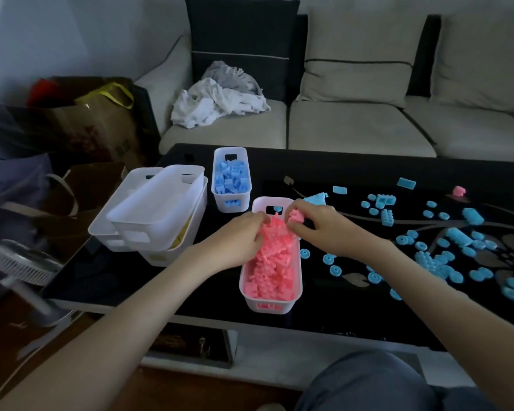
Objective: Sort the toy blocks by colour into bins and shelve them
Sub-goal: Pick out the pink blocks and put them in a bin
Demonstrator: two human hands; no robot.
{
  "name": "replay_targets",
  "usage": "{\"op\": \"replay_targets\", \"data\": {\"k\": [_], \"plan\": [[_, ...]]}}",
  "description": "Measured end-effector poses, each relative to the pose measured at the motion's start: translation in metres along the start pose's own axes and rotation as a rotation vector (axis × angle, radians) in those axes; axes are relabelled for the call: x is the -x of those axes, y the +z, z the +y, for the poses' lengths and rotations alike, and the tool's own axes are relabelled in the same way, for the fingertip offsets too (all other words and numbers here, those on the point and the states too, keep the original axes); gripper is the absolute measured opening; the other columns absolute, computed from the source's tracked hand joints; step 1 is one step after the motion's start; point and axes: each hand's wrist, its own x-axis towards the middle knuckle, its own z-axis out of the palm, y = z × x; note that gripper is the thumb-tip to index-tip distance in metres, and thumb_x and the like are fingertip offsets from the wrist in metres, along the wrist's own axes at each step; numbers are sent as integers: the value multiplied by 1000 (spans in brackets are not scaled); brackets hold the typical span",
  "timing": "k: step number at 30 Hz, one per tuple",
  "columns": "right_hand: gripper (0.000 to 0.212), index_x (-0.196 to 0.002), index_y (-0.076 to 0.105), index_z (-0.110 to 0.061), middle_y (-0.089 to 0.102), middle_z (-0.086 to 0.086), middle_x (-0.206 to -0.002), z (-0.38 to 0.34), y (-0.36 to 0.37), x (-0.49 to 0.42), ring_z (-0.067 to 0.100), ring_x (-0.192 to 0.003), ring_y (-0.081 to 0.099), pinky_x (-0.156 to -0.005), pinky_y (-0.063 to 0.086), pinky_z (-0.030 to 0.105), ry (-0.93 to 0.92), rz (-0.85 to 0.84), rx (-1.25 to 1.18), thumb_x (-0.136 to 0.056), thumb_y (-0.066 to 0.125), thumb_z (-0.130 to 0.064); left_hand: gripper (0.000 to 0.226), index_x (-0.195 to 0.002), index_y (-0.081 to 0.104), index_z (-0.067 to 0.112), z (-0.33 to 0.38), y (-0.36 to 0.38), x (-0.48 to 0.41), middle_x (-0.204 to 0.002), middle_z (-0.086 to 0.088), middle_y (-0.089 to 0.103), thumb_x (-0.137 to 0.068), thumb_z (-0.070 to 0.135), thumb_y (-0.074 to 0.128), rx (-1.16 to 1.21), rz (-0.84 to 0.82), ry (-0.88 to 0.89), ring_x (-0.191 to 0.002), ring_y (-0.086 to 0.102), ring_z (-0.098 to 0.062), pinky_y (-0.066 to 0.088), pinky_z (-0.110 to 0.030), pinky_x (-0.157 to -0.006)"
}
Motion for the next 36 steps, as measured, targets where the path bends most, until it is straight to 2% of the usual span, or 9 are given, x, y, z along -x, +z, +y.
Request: {"op": "replay_targets", "data": {"k": [5,9,13,16,20,25,27,31,36], "plan": [[6,-95,59,-27,62,-8,-95,-13,-8,18,5,-95,58,-86,48,25,-30,-86,-111,-91,56,-24,34,-126,48,28,-2,9,-7,-129,4,51,-93,34,46,-67,-18,-31,-125,40,-22,37,-42,-101],[15,-106,58,-30,52,-10,-96,-15,12,32,6,-100,43,-104,19,25,-102,-200,180,-92,55,-34,55,-143,30,30,-2,8,-8,-156,7,16,-91,28,50,-319,-140,-2,-143,7,-23,14,-45,-115],[24,-113,58,-31,41,-11,-100,-13,23,31,4,-106,34,-105,4,22,-140,-197,291,-89,58,-37,61,-143,33,21,-6,13,-13,-144,0,40,-88,29,57,-106,-64,52,-133,37,-19,29,-43,-111],[27,-113,56,-34,40,-13,-115,-10,24,26,7,-112,29,-106,5,26,-93,-170,315,-87,59,-41,64,-147,13,23,-7,12,-12,-148,2,35,-95,22,51,243,-104,17,-127,42,-12,36,-27,-103],[39,-126,47,-32,40,-13,-126,-9,21,19,10,-121,31,-104,10,28,12,-51,297,-89,57,-38,31,-129,39,32,-9,5,-11,-140,5,48,-98,33,44,555,-68,-104,-123,49,-13,40,-29,-97],[57,-147,19,-31,34,-5,-145,-6,22,10,18,-133,26,-109,13,39,153,-65,344,-97,43,-38,37,-128,45,26,-3,4,-4,-109,9,58,-92,25,54,509,-183,-103,-98,57,-3,46,-20,-81],[48,-145,26,-32,34,-6,-146,0,24,7,19,-131,27,-108,15,40,158,-100,395,-99,35,-39,37,-131,43,22,2,7,-3,-111,7,57,-95,18,48,475,-141,-93,-99,57,-5,46,-18,-77],[42,-139,37,-24,39,-3,-139,5,27,2,20,-124,33,-104,19,38,163,-56,387,-98,33,-33,50,-147,16,22,8,12,-9,-133,-4,49,-102,35,33,263,-12,-91,-115,56,-21,43,-39,-100],[28,-117,56,-20,54,-2,-118,12,25,-6,19,-113,46,-91,23,31,165,121,306,-96,39,-24,52,-149,4,25,11,14,-24,-102,-15,66,-103,34,26,213,66,-108,-88,67,-29,52,-45,-81]]}}
